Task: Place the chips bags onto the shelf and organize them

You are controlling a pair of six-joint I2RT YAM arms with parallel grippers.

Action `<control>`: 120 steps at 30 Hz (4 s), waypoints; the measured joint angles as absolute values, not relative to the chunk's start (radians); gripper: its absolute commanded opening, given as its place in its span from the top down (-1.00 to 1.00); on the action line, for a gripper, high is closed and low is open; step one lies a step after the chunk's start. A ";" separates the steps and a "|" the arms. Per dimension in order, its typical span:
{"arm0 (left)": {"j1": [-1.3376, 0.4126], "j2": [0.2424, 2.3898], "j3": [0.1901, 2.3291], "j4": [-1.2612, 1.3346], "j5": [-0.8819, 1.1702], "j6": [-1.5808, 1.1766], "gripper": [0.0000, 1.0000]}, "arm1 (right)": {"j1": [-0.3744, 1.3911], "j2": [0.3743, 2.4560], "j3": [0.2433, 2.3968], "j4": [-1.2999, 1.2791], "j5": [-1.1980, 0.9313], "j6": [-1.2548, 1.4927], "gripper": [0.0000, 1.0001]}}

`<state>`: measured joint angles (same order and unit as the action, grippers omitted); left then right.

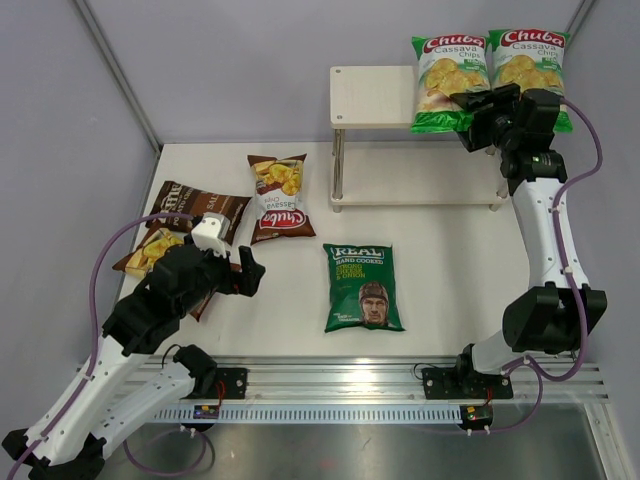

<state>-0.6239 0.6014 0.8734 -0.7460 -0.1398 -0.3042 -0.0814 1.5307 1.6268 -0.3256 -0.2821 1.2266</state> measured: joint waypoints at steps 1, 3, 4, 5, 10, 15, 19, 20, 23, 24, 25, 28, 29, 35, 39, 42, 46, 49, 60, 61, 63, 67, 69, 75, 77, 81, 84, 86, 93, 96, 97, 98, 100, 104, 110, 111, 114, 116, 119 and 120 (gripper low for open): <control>-0.624 0.601 0.873 -0.746 -0.140 -0.304 -0.98 | -0.081 1.530 1.626 -0.330 -0.282 1.226 -0.46; -0.624 0.601 0.873 -0.746 -0.139 -0.303 -0.98 | -0.081 1.523 1.613 -0.335 -0.282 1.225 -0.49; -0.624 0.601 0.873 -0.746 -0.139 -0.303 -0.98 | -0.081 1.515 1.602 -0.339 -0.282 1.224 -0.50; -0.624 0.601 0.873 -0.746 -0.139 -0.303 -0.98 | -0.081 1.506 1.592 -0.344 -0.282 1.224 -0.51; -0.624 0.601 0.873 -0.746 -0.134 -0.303 -0.98 | -0.081 1.458 1.560 -0.347 -0.282 1.224 -0.49; -0.624 0.601 0.873 -0.746 -0.129 -0.302 -0.98 | -0.081 1.423 1.557 -0.347 -0.282 1.219 -0.16; -0.624 0.601 0.873 -0.746 -0.125 -0.302 -0.98 | -0.081 1.417 1.557 -0.347 -0.282 1.213 0.12; -0.624 0.601 0.873 -0.746 -0.124 -0.302 -0.98 | -0.081 1.417 1.557 -0.347 -0.282 1.212 0.21; -0.624 0.601 0.873 -0.746 -0.123 -0.302 -0.98 | -0.081 1.417 1.557 -0.347 -0.282 1.210 0.23; -0.624 0.601 0.873 -0.746 -0.123 -0.301 -0.98 | -0.081 1.419 1.557 -0.347 -0.282 1.210 0.24; -0.624 0.601 0.873 -0.746 -0.123 -0.301 -0.98 | -0.082 1.422 1.559 -0.346 -0.282 1.210 0.24; -0.624 0.601 0.873 -0.746 -0.123 -0.296 -0.98 | -0.086 1.456 1.591 -0.349 -0.294 1.209 0.26; -0.624 0.601 0.873 -0.746 -0.123 -0.295 -0.98 | -0.088 1.469 1.603 -0.349 -0.300 1.209 0.27; -0.624 0.590 0.869 -0.741 -0.123 -0.294 -0.98 | -0.101 1.572 1.705 -0.362 -0.345 1.201 0.31; -0.624 0.588 0.863 -0.738 -0.123 -0.292 -0.98 | -0.107 1.574 1.705 -0.377 -0.342 1.201 0.22; -0.624 0.589 0.861 -0.739 -0.123 -0.291 -0.98 | -0.119 1.572 1.705 -0.395 -0.342 1.197 0.12; -0.624 0.588 0.861 -0.739 -0.120 -0.291 -0.98 | -0.142 1.571 1.705 -0.422 -0.341 1.182 -0.05; -0.624 0.588 0.861 -0.739 -0.118 -0.291 -0.98 | -0.158 1.567 1.707 -0.447 -0.342 1.164 -0.13; -0.624 0.591 0.861 -0.738 -0.116 -0.293 -0.98 | -0.168 1.526 1.708 -0.470 -0.382 1.119 -0.65; -0.624 0.593 0.861 -0.738 -0.116 -0.297 -0.98 | -0.168 1.519 1.708 -0.470 -0.388 1.113 -0.70; -0.624 0.601 0.861 -0.738 -0.117 -0.313 -0.98 | -0.169 1.504 1.708 -0.471 -0.397 1.100 -0.99; -0.624 0.647 0.862 -0.733 -0.117 -0.383 -0.98 | -0.170 1.462 1.708 -0.500 -0.414 1.027 -0.99; -0.624 0.677 0.861 -0.716 -0.109 -0.429 -0.98 | -0.170 1.428 1.700 -0.521 -0.414 0.970 -0.99; -0.623 0.798 0.767 -0.521 0.007 -0.551 -0.98 | -0.171 1.188 1.507 -0.538 -0.416 0.806 -0.99; -0.622 0.873 0.723 -0.434 0.075 -0.582 -0.98 | -0.171 1.067 1.371 -0.480 -0.472 0.808 -0.99; -0.622 1.056 0.693 -0.283 0.189 -0.634 -0.98 | -0.171 0.889 1.132 -0.307 -0.625 0.854 -0.99; -0.622 1.190 0.693 -0.162 0.257 -0.672 -0.98 | -0.171 0.829 1.023 -0.223 -0.705 0.887 -0.99; -0.622 1.267 0.693 -0.086 0.294 -0.696 -0.98 | -0.171 0.796 0.959 -0.193 -0.749 0.910 -0.99; -0.622 1.591 0.711 0.147 0.414 -0.790 -0.98 | -0.171 0.699 0.837 -0.151 -0.854 0.977 -0.99; -0.621 1.687 0.724 0.273 0.482 -0.843 -0.98 | -0.170 0.676 0.826 -0.131 -0.875 0.988 -0.99; -0.621 1.706 0.726 0.317 0.496 -0.857 -0.98 | -0.170 0.673 0.825 -0.125 -0.879 0.990 -0.99; -0.621 1.721 0.726 0.347 0.505 -0.867 -0.98 | -0.169 0.672 0.824 -0.119 -0.885 0.992 -0.99; -0.623 1.757 0.725 0.420 0.535 -0.900 -0.98 | -0.167 0.672 0.823 -0.104 -0.887 1.000 -0.99; -0.627 1.815 0.724 0.544 0.567 -0.953 -0.92 | -0.166 0.672 0.800 -0.071 -0.896 1.022 -0.99; -0.648 1.870 0.723 0.606 0.561 -0.995 0.07 | -0.166 0.672 0.765 -0.060 -0.904 1.045 -0.99; -0.652 1.873 0.722 0.609 0.557 -0.998 0.13 | -0.166 0.672 0.757 -0.052 -0.905 1.046 -0.99; -0.658 1.860 0.711 0.647 0.552 -1.014 0.42 | -0.166 0.669 0.730 -0.031 -0.908 1.047 -0.99; -0.660 1.826 0.688 0.674 0.542 -1.021 0.56 | -0.166 0.659 0.697 -0.011 -0.907 1.049 -0.99; -0.664 1.764 0.623 0.708 0.511 -1.039 0.81 | -0.165 0.636 0.601 0.059 -0.899 1.077 -0.99; -0.664 1.742 0.598 0.725 0.503 -1.050 0.84 | -0.163 0.630 0.550 0.096 -0.898 1.099 -0.97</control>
<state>-0.6636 1.7424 0.5983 0.7254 0.5030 -1.0500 -0.1635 0.6304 0.5503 0.0956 -0.8982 1.0992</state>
